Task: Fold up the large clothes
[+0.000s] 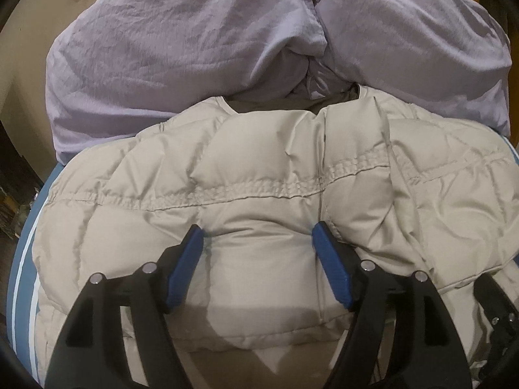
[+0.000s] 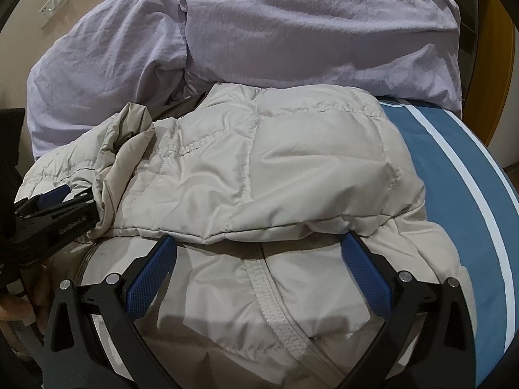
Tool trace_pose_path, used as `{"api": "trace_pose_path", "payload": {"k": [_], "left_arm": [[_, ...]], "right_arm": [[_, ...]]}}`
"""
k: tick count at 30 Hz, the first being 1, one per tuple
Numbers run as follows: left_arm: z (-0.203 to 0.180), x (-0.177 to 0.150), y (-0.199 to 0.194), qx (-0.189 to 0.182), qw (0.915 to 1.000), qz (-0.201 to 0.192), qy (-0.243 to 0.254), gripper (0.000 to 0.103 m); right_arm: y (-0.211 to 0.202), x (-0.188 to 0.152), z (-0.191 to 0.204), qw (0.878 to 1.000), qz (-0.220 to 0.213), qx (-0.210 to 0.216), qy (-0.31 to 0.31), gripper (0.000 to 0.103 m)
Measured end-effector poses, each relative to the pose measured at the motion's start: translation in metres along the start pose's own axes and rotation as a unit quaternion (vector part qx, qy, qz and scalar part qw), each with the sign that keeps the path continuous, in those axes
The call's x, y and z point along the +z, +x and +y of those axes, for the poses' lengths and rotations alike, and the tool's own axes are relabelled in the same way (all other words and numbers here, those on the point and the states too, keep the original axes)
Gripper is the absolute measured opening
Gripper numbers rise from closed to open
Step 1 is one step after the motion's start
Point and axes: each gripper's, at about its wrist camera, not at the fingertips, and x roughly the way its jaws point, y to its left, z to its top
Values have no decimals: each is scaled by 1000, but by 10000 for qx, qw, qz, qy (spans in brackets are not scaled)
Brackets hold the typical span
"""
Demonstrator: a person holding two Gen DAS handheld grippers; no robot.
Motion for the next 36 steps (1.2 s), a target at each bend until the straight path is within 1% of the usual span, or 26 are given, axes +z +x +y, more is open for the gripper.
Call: {"api": "trace_pose_path", "payload": {"k": [9, 14, 16, 36], "left_arm": [[4, 1, 3, -38, 9999, 17, -114, 78], [14, 1, 6, -44, 9993, 79, -363, 94], [17, 1, 7, -87, 9989, 98, -449, 96], [17, 0, 9, -151, 9984, 120, -526, 98]], "right_arm": [[5, -1, 0, 9999, 122, -77, -37, 102], [9, -1, 0, 9997, 228, -95, -40, 102], [9, -1, -1, 9997, 243, -71, -23, 102], [12, 0, 0, 9995, 311, -79, -22, 102]]}}
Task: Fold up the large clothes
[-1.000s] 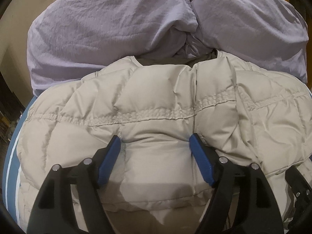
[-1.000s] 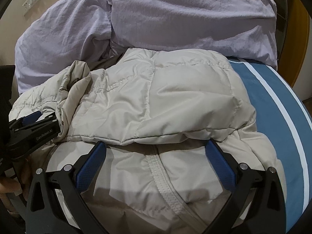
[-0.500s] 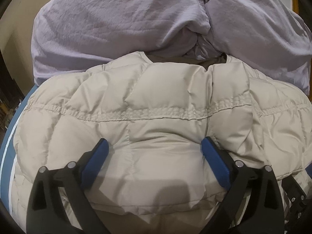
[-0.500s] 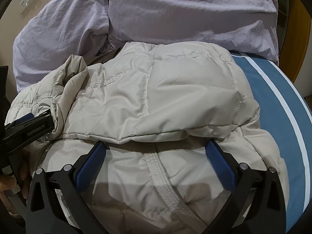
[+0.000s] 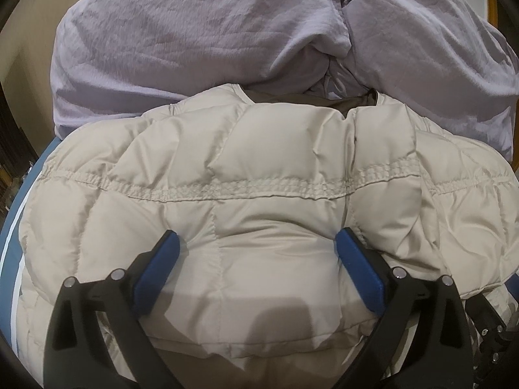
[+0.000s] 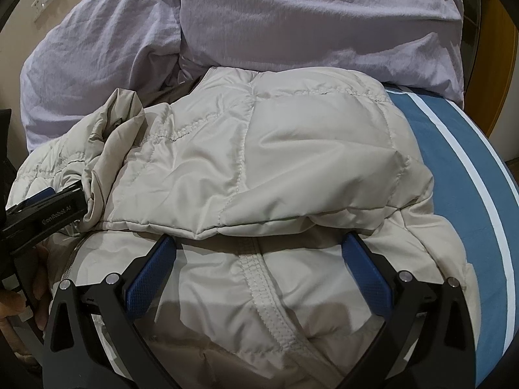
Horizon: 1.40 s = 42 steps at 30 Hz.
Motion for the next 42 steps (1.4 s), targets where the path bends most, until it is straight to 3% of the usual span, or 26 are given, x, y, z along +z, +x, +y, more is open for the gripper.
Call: {"api": "trace_pose_path", "payload": {"k": [9, 14, 19, 22, 34, 42], "left_arm": [[8, -1, -7, -104, 9999, -9, -114, 101], [26, -20, -52, -181, 9998, -102, 52, 101], [74, -42, -105, -334, 9989, -317, 19, 101], [108, -62, -131, -349, 9986, -402, -66, 101], [223, -152, -170, -349, 9978, -200, -523, 101], [245, -182, -169, -619, 9958, 26, -672, 93]], "right_arm": [[1, 1, -1, 10000, 71, -12, -16, 102], [-22, -8, -11, 10000, 90, 11, -27, 102], [-57, -22, -32, 9998, -47, 186, 82, 102], [-75, -33, -46, 9999, -50, 45, 87, 102], [-127, -99, -125, 9986, 161, 244, 438, 102], [-135, -132, -156, 9939, 348, 662, 806, 81]]}}
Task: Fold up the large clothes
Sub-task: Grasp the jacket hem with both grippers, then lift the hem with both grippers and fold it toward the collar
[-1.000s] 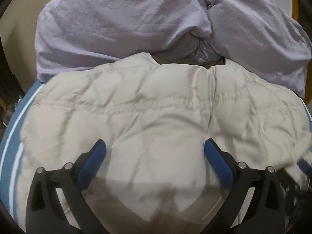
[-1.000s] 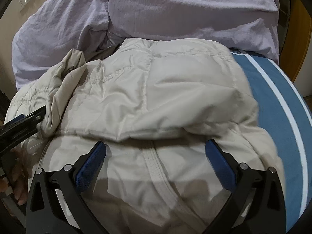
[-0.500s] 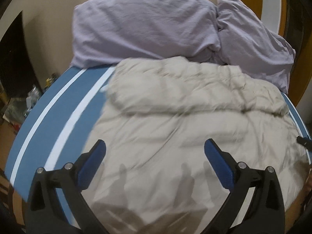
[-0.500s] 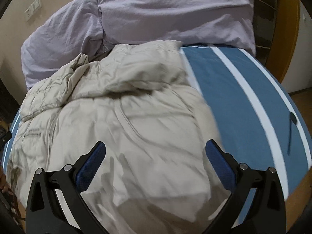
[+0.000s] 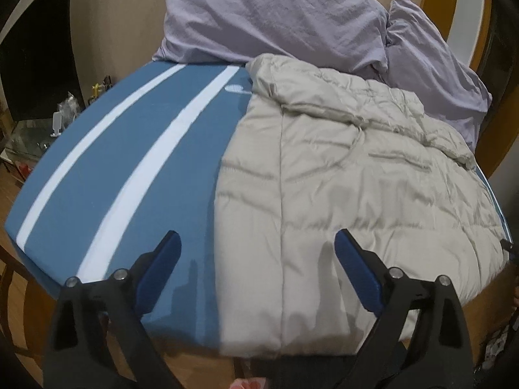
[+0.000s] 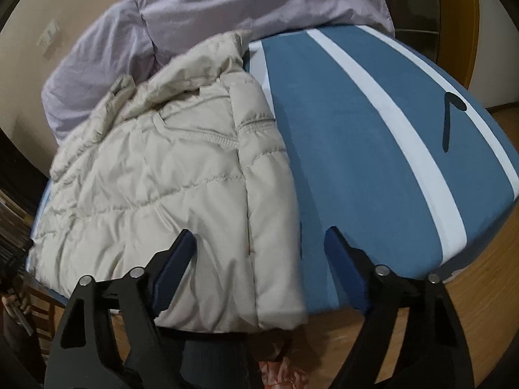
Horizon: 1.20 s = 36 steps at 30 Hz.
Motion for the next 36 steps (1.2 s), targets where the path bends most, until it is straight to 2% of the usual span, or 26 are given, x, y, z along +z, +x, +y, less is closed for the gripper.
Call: {"api": "trace_pose_path", "payload": {"k": [6, 9, 11, 13, 15, 18, 20, 23, 30, 36], "left_arm": [[-1, -14, 9, -214, 9995, 196, -125, 82], [-2, -16, 9, -267, 9993, 198, -173, 77], [-4, -17, 9, -292, 9993, 187, -143, 68], [-6, -18, 9, -317, 9993, 174, -129, 62], [-9, -18, 7, -330, 9993, 145, -98, 54], [-11, -17, 4, -326, 9994, 94, -112, 39], [-13, -14, 1, -322, 9994, 58, -114, 30], [-18, -9, -5, -252, 9997, -2, -46, 23], [-25, 13, -20, -189, 9996, -190, 16, 18], [-35, 56, -37, -49, 9980, -621, 116, 17]], "right_arm": [[-4, -6, -1, 9994, -27, 329, 75, 63], [-2, -8, 4, 9993, -64, 375, 11, 58], [-1, -9, 7, 9993, -97, 370, -43, 51], [0, -10, 9, 9992, -119, 388, -65, 36], [-1, -10, 11, 9989, -181, 419, -102, 26], [-6, -8, 13, 9987, -290, 398, -146, 17], [-10, -5, 15, 9984, -389, 384, -158, 14], [-15, 1, 20, 9978, -525, 343, -207, 13], [-32, 33, 38, 9947, -896, 301, -396, 12], [-43, 71, 66, 9891, -1306, 189, -652, 12]]}}
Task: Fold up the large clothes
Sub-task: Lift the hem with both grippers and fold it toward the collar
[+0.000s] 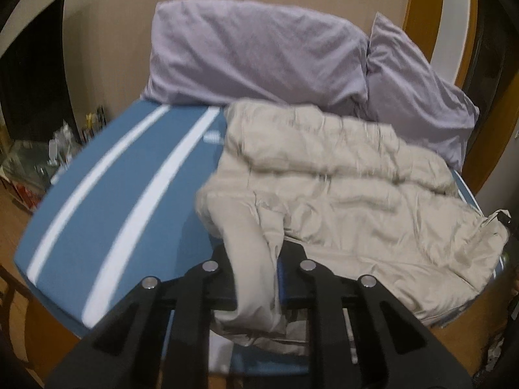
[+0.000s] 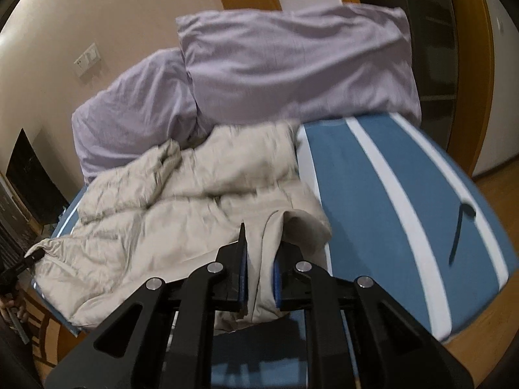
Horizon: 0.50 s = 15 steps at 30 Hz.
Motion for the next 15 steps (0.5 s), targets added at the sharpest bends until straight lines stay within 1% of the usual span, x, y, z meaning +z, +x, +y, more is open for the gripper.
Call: {"api": "trace_pose_path", "payload": {"k": [3, 6, 10, 15], "left_arm": [[-7, 27, 1, 144, 9997, -200, 36, 16], [-11, 53, 8, 226, 9993, -311, 29, 16], [-14, 86, 25, 289, 9988, -383, -42, 16], [-22, 120, 47, 409, 9983, -414, -37, 16]], "right_arm": [[5, 23, 11, 9996, -204, -99, -150, 12], [14, 45, 17, 9991, -331, -163, -206, 12], [33, 69, 22, 9987, -350, -284, -223, 12], [65, 99, 27, 9982, -310, -446, -236, 12]]}}
